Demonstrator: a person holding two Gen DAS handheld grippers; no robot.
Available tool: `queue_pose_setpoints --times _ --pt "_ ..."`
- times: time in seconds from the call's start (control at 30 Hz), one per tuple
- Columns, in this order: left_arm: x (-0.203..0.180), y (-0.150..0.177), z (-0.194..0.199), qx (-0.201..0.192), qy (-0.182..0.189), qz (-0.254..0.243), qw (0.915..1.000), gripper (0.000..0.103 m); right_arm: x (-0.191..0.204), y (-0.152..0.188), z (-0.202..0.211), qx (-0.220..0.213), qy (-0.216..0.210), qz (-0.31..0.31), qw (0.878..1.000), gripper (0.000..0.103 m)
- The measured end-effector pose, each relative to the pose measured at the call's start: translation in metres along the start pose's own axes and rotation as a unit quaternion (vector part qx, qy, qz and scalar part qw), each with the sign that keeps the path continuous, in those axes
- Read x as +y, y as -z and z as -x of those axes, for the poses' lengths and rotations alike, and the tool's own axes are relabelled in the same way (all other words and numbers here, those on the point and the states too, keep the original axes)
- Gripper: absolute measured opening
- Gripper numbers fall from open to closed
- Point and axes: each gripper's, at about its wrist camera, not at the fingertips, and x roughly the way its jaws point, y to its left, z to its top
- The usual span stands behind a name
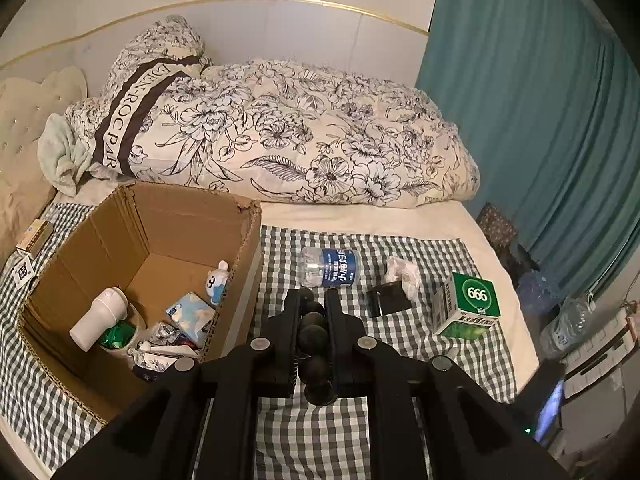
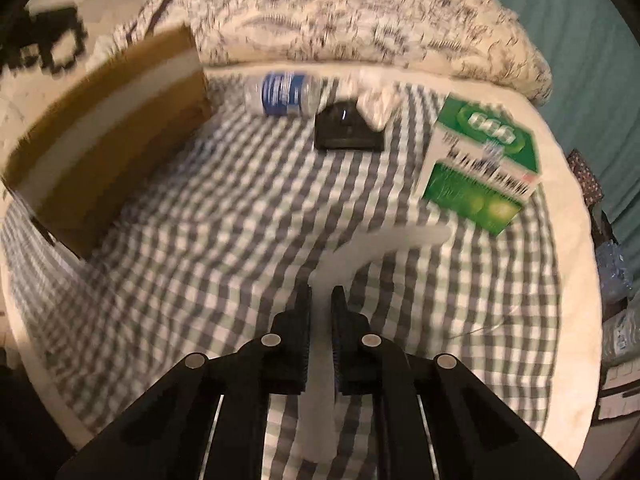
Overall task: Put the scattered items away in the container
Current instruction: 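Lift the white curved strip with right tool while left tool holds the bracelet, then carry the bracelet and the white strip over the cardboard box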
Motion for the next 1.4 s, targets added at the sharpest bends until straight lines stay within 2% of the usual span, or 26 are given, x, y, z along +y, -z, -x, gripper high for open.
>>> queue_pose_setpoints --times 0.3,0.53,0.77,1.03,1.4 --pt "0.011 -0.004 0.022 -0.020 -0.004 0.009 0.9998 0.011 0.003 -0.030 0.069 -0.079 -0.018 -0.020 0.997 0.009" --pt "0.027 -0.008 0.041 -0.039 -0.025 0.010 0.9989 0.011 0.029 -0.062 0.119 -0.157 -0.026 -0.016 0.987 0.009" --pt "0.050 -0.009 0.058 -0.055 -0.061 0.011 0.9966 0.011 0.061 -0.092 0.147 -0.207 -0.040 -0.002 0.978 0.009" --pt "0.084 -0.008 0.070 -0.064 -0.087 0.024 0.9939 0.011 0.105 -0.108 0.154 -0.233 -0.063 0.023 0.970 0.009" --pt "0.138 -0.009 0.066 -0.066 -0.149 0.033 0.9861 0.011 0.170 -0.135 0.135 -0.232 -0.095 0.074 0.965 0.009"
